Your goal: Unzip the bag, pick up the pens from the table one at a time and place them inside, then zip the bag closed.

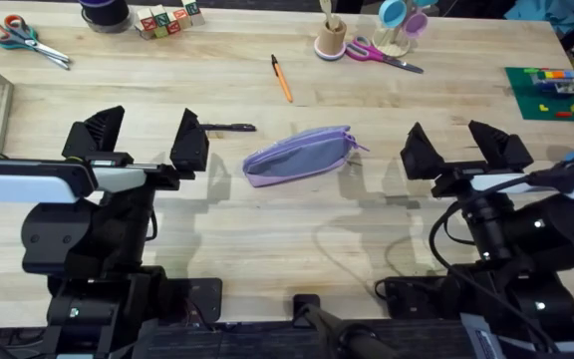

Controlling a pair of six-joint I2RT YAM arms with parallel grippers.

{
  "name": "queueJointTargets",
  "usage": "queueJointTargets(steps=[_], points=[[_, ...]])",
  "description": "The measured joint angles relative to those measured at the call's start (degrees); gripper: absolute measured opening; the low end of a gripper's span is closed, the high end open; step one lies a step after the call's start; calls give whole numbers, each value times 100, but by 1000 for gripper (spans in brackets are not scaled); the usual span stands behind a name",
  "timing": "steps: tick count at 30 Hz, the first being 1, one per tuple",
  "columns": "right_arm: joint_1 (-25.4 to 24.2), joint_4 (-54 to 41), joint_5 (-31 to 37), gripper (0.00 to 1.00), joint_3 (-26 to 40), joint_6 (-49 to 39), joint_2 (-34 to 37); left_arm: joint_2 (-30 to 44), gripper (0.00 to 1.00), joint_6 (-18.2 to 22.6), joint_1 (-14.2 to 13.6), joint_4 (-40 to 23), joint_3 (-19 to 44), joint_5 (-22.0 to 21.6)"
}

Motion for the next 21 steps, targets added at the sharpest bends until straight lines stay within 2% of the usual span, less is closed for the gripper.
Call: queueJointTargets(steps=[18, 21], points=[[0, 40, 24, 995, 7, 0, 2, 0, 993, 13, 0, 44, 8, 42], [0, 134, -3, 996, 21, -83, 3, 1, 993, 65, 0, -506, 161, 92]])
